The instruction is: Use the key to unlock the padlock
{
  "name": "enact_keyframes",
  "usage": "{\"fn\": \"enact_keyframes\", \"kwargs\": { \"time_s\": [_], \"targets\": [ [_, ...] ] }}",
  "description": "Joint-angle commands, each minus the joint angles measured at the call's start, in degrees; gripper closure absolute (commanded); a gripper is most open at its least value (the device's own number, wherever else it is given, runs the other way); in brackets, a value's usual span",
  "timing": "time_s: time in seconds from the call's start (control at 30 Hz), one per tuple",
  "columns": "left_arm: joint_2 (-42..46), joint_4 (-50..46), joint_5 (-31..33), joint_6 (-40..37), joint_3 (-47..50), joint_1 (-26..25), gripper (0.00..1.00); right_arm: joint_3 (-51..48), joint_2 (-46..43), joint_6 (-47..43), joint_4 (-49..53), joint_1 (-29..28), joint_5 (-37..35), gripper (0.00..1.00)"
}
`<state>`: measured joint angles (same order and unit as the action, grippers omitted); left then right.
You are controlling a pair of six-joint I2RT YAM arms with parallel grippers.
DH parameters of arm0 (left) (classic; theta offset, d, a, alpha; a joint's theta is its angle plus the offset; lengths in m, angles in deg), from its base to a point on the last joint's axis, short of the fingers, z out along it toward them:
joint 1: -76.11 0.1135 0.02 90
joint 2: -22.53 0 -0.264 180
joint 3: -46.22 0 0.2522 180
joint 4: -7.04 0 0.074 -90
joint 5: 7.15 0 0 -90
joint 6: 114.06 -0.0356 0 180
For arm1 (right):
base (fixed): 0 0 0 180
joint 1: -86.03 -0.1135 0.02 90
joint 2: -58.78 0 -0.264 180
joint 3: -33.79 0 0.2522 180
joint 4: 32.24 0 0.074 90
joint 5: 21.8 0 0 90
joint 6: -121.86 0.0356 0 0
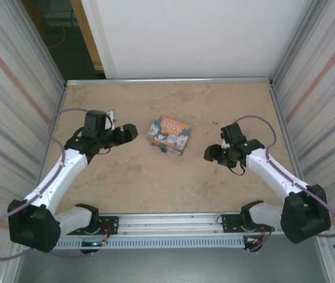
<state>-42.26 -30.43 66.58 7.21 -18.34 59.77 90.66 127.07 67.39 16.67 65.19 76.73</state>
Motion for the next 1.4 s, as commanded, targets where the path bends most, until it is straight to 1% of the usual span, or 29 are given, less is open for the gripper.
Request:
{"fn": "enact_keyframes", "kwargs": {
  "time_s": [0.0, 0.17, 0.37, 0.5, 0.8, 1.03, 1.23, 1.37],
  "targets": [
    [2.1, 1.04, 3.03, -0.31, 2.63, 0.31, 0.16, -1.98, -1.83, 4.07, 1.49, 0.88, -1.48, 0.33],
    [3.99, 1.06, 4.14, -0.48, 5.49, 0.34, 0.16, -3.5, -1.35, 9.19, 2.47, 1.36, -2.97, 0.31],
    [6.3, 0.38, 5.88, -2.08, 7.46, 1.28, 0.14, -1.75, 1.79, 13.48, 5.71, 1.33, -6.41, 0.27],
    [6.69, -0.07, 5.38, -3.21, 7.84, 2.35, 0.13, -0.58, 3.93, 15.02, 7.24, 1.22, -7.86, 0.27],
    [6.44, 0.33, 4.6, -4.46, 8.27, 2.71, 0.13, -0.49, 6.56, 17.07, 6.59, 0.7, -8.79, 0.27],
    [5.95, 1.11, 4.03, -4.36, 8.71, 3.07, 0.13, 0.13, 10.04, 17.38, 6.17, -0.48, -9.9, 0.32],
    [4.64, 1.47, 3.51, -4.45, 8.6, 3.33, 0.13, 0.65, 12.87, 17.56, 4.49, -1.44, -9.68, 0.42],
    [3.98, 1.56, 3.25, -4.28, 8.36, 3.42, 0.13, 1.94, 14.94, 17.4, 3.89, -2.25, -9.5, 0.47]
  ]
}}
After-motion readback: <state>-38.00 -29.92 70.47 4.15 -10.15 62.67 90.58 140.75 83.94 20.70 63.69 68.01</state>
